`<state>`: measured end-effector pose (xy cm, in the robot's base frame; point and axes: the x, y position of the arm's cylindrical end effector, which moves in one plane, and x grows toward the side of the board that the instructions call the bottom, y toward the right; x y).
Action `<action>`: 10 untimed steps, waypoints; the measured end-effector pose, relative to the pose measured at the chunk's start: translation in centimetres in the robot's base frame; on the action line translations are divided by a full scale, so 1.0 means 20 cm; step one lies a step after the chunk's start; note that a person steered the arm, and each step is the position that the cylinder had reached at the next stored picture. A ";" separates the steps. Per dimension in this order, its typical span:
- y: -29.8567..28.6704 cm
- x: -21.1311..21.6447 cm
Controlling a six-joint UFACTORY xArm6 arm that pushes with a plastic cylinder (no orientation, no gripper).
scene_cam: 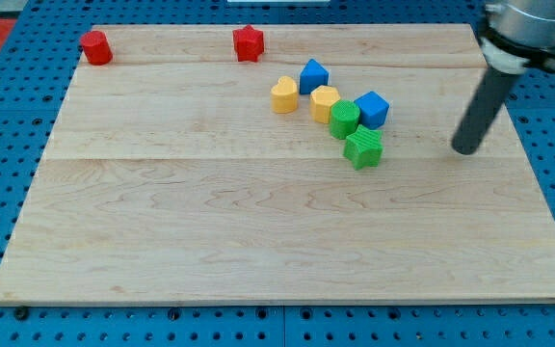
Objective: Slide the blue cube to the top right
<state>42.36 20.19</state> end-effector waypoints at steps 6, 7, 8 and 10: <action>-0.09 -0.60; -0.09 -0.50; -0.19 -0.40; -0.21 -0.63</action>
<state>29.75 15.89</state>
